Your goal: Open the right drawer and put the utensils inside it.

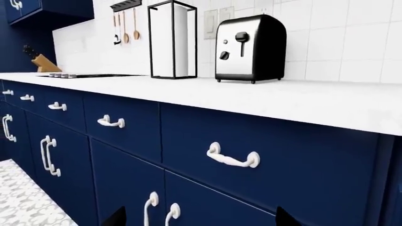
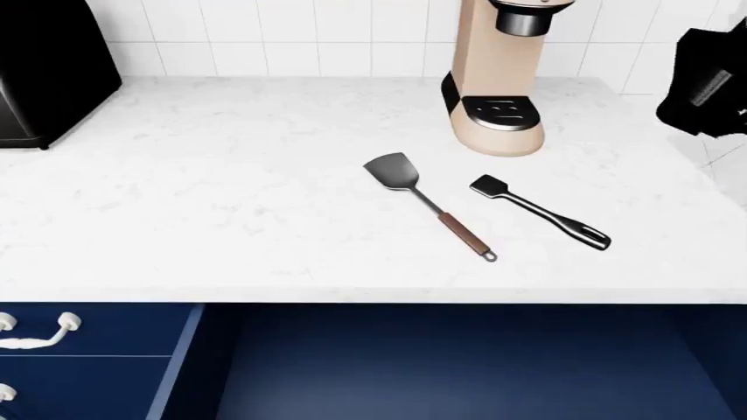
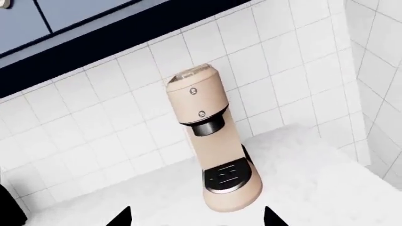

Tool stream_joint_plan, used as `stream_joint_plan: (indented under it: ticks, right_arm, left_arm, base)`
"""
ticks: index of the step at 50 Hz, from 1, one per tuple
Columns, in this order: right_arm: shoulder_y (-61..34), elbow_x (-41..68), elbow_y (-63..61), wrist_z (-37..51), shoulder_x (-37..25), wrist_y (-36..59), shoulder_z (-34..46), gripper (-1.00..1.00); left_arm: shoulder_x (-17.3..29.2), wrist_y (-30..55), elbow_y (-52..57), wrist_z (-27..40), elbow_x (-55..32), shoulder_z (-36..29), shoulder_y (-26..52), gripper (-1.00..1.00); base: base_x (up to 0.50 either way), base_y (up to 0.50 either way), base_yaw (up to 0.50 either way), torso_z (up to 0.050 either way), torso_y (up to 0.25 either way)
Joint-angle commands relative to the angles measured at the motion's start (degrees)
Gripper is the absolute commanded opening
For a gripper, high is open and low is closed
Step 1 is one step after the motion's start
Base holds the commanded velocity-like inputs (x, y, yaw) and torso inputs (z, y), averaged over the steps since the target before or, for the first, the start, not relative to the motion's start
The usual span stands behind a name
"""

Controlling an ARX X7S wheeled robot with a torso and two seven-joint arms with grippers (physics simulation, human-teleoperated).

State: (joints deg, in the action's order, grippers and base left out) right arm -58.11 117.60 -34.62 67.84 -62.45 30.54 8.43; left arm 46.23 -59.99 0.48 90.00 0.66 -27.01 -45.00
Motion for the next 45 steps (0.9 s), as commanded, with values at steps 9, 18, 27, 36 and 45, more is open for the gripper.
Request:
stream_joint_plan:
  ticks: [9,18,27,36,45]
  right_arm:
    - [-32.79,-2.75,10.65,5.88,5.58,13.92,15.51,1.00]
    - [-30.72,-2.83,8.73,6.29,5.05,12.58,15.06,1.00]
    - [-28.46,-3.33,7.05,5.86,3.76,12.19,14.84,1.00]
    - [-25.90,-4.62,6.75,4.31,2.98,10.47,13.68,1.00]
    - [-26.15,-5.05,7.26,3.98,3.41,10.93,14.27,1.00]
  left_arm:
    - [-0.48,0.00,0.35,0.00,1.00,1.05,0.00,1.00]
    - [-0.65,0.00,0.21,0.00,0.78,1.06,0.00,1.00]
    - [-5.33,0.00,-1.31,0.00,-0.10,6.71,0.00,1.00]
    - [-21.16,8.59,-6.49,-8.60,-13.79,23.06,0.00,1.00]
    - [-44.54,72.40,28.45,-85.95,-24.52,100.41,34.38,1.00]
  base:
    - [0.17,0.00,0.00,0.000,0.000]
    - [0.50,0.00,0.00,0.000,0.000]
    - [0.22,0.00,0.00,0.000,0.002]
    - [0.00,0.00,0.00,0.000,0.000]
    - [0.00,0.00,0.00,0.000,0.000]
